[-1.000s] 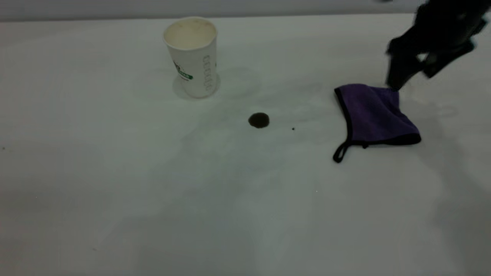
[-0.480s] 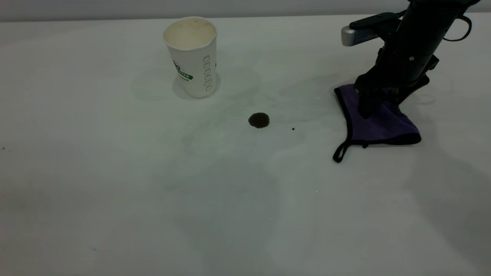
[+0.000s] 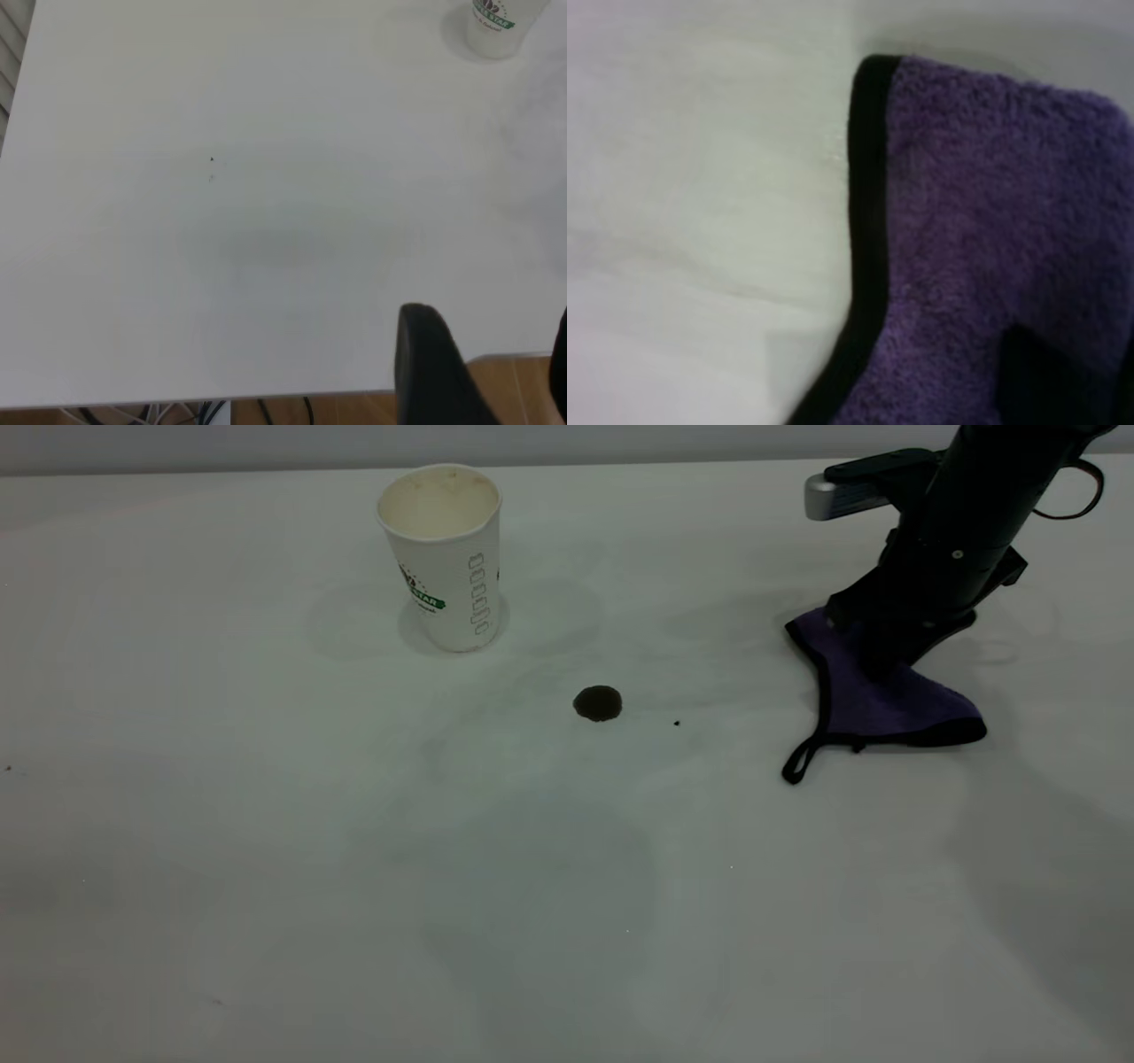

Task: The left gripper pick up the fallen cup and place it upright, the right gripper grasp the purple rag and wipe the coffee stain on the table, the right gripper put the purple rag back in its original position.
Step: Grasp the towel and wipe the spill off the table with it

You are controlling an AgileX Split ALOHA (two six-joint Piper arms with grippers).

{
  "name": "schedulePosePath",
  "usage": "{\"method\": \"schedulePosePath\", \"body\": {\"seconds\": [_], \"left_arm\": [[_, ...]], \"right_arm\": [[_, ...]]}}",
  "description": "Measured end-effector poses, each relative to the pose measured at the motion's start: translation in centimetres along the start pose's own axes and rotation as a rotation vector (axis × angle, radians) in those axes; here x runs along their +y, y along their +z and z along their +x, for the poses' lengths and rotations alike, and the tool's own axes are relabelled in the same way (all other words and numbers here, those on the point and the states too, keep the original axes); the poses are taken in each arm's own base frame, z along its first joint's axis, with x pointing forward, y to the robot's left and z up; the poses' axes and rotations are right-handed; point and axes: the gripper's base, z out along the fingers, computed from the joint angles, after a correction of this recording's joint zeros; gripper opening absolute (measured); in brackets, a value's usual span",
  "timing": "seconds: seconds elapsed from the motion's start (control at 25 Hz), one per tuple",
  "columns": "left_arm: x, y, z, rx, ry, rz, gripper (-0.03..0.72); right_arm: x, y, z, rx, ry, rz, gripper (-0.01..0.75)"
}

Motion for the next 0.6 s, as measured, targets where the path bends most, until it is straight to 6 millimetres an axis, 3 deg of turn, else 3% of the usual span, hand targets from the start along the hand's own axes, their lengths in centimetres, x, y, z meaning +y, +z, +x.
{"method": "schedulePosePath", "body": {"seconds": [0.12,0.44,0.6], "left_arm": [[0.0,0.0,0.0,0.0,0.0,0.0,0.391],[0.0,0.0,0.0,0.0,0.0,0.0,0.391],[0.0,0.0,0.0,0.0,0.0,0.0,0.391]], "right_arm": [[2.0,0.0,-0.6,-0.012,-0.029,-0.022,0.074],[11.3,0.0,-3.8,-0.079,-0.171,-0.104,0.074],[14.3,-0.4,-5.8,-0.16,-0.22,-0.121,0.072]]}}
